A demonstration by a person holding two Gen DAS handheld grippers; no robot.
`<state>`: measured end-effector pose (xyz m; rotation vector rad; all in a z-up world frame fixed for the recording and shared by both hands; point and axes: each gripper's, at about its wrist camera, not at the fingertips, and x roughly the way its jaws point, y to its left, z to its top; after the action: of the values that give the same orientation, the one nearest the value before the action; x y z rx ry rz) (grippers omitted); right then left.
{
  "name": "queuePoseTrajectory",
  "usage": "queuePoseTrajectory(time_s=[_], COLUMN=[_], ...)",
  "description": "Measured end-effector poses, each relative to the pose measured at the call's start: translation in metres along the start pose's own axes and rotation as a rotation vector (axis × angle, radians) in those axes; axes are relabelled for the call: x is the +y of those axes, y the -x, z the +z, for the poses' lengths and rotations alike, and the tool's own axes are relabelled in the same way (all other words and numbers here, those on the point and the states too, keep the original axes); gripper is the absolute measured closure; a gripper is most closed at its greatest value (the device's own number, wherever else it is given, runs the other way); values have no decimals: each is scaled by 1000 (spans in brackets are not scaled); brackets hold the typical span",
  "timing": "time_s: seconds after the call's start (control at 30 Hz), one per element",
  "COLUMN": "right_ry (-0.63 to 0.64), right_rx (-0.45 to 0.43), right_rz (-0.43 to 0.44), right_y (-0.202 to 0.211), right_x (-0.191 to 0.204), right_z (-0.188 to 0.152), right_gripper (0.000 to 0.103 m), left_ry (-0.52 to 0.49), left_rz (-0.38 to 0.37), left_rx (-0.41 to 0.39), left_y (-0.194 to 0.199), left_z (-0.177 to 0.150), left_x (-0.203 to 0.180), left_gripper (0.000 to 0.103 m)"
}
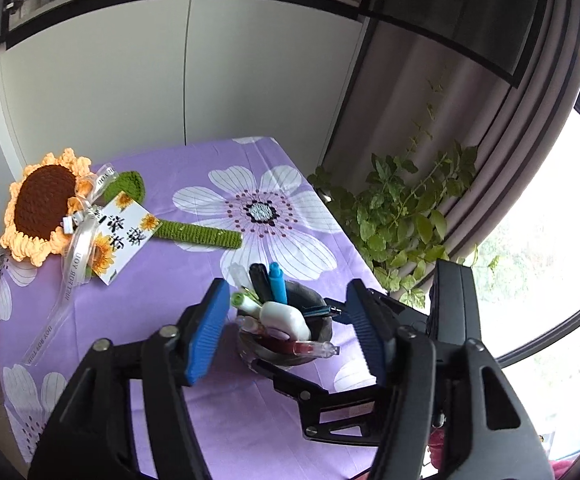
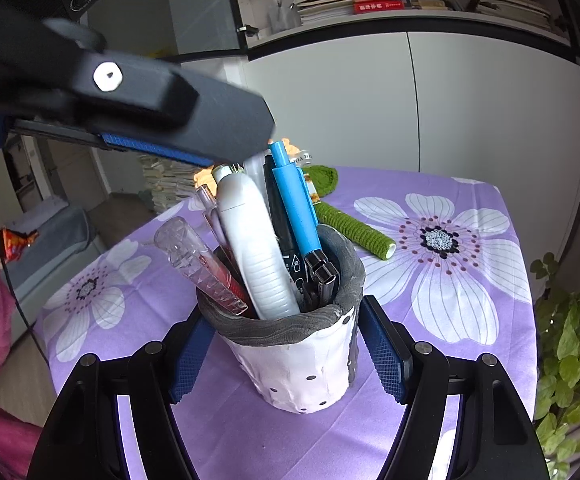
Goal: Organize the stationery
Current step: 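Insert the white correction tape into the pen cup and open the left tool, then lower the pen cup onto the table and open the right tool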
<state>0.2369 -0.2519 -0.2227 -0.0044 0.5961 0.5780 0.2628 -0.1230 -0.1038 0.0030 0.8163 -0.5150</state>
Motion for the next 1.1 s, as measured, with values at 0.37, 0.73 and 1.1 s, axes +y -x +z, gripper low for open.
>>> queuePoseTrajectory(time_s=[0.37, 0.73, 1.1], right_ry=[19, -12, 8], right_rx=[-8, 15, 30], right_rz=[-26, -104, -252], right_y=[2, 1, -7], right_x=[5, 13, 36], right_z=[-1, -4, 9], right_gripper=[30, 30, 22], left_ry=[-72, -111, -54], left_rz=[322, 361, 329], left_rx=[-268, -231, -242], left_y=[34, -2, 6], left_z=[-58, -86, -93], left_x=[40, 51, 75], left_gripper=[13, 13, 10])
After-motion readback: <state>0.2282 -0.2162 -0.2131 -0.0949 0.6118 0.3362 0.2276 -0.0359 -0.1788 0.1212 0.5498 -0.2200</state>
